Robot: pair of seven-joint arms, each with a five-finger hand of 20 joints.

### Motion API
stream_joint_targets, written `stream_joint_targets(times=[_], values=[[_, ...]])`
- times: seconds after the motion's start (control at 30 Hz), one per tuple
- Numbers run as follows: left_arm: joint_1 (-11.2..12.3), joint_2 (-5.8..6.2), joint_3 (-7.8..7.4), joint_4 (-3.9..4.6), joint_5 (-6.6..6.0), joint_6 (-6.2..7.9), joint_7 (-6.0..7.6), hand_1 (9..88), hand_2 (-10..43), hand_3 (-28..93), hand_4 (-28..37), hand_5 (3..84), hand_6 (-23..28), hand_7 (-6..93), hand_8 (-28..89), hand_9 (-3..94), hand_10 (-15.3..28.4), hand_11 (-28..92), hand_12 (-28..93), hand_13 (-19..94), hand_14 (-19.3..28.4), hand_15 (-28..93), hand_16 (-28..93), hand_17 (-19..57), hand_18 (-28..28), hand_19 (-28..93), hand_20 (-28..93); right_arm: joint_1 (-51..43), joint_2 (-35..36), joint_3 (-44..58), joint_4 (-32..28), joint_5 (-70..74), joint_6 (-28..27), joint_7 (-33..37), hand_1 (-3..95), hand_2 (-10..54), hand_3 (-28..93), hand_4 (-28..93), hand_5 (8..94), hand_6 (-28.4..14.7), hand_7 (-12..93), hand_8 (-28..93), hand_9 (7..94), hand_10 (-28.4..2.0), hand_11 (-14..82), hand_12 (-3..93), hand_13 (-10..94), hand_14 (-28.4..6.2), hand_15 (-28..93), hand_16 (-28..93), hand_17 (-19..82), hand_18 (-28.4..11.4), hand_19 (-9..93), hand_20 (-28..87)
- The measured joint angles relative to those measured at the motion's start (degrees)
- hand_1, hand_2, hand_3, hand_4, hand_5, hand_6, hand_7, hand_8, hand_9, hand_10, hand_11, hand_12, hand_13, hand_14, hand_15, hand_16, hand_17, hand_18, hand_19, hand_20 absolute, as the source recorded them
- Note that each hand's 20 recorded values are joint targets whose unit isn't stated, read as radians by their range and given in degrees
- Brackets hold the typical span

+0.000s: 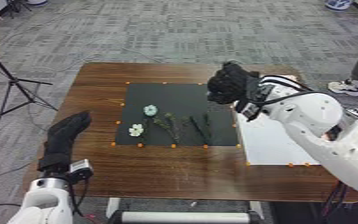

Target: Arrange flowers

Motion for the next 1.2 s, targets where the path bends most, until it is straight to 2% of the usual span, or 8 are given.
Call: stream_joint_targets(times=[0.23,0.47,0.63,0.8,1.03,1.2], values=[[-0.6,0.08,0.07,0.11,0.02,-0.53,-0.2,24.4,2.5,72,-24.9,46.4,4.9,15.9,-8,44.5,13.0,20,10,34,15.0,13,0,4.3,9.8,5,14,5.4,-8.8,-5.3,4.5,-3.7,-3.7,-6.6,51.7,1.8,59,-28,73.9,3.5,35,5,81.0,-8.8,43.2,31.5,72,-9.2,70,43,34,-22.4,80,58],[-0.8,0.17,0.48,0.33,0.02,-1.12,-0.24,24.5,2.4,72,-25.1,46.3,4.9,15.8,-8,44.5,13.0,19,10,34,15.1,13,0,4.3,9.8,5,14,7.2,-16.9,-5.8,10.1,-8.2,-4.7,-6.4,51.5,2.0,58,-28,73.3,4.1,37,3,78.9,-8.6,43.8,32.4,70,-9.7,71,43,33,-22.0,78,58],[-2.1,0.22,1.27,1.14,0.05,-1.51,-0.79,24.4,2.5,72,-25.0,46.3,4.9,15.5,-8,44.5,12.9,20,10,33,15.1,13,0,4.2,9.8,5,14,7.5,-23.2,-3.1,16.5,-15.1,-8.7,-7.3,51.2,2.1,59,-28,73.3,4.2,37,3,78.0,-8.8,43.9,32.5,69,-9.5,71,43,33,-22.0,78,58],[-2.9,0.27,1.34,1.29,0.05,-2.05,-0.89,24.3,2.4,72,-25.0,46.3,4.9,15.6,-8,44.4,12.8,20,10,33,15.3,13,0,4.1,9.9,5,14,7.6,-27.9,-0.7,20.3,-22.5,-15.4,-9.0,51.0,2.3,59,-28,73.0,4.3,37,3,77.7,-8.9,43.7,32.3,69,-9.7,71,43,33,-21.9,78,58],[-3.1,0.28,1.63,1.29,0.05,-2.19,-0.82,24.4,2.5,72,-25.0,46.3,4.9,15.6,-8,44.4,12.9,20,10,33,15.5,13,0,4.0,9.9,5,14,6.9,-33.8,3.8,26.2,-30.0,-15.9,-11.8,50.9,2.3,59,-28,73.1,4.3,37,3,77.4,-8.8,43.7,32.2,68,-9.8,71,43,32,-21.9,77,58],[-3.3,0.28,1.89,1.33,0.05,-2.27,-0.82,24.4,2.4,72,-25.0,46.2,4.8,15.8,-8,44.4,12.9,20,10,33,15.7,14,0,3.4,10.2,5,14,6.0,-36.5,5.2,28.1,-33.7,-17.7,-12.0,50.7,2.4,59,-28,73.2,4.4,37,3,77.1,-8.9,43.7,32.3,68,-10.0,71,43,32,-21.9,77,58]])
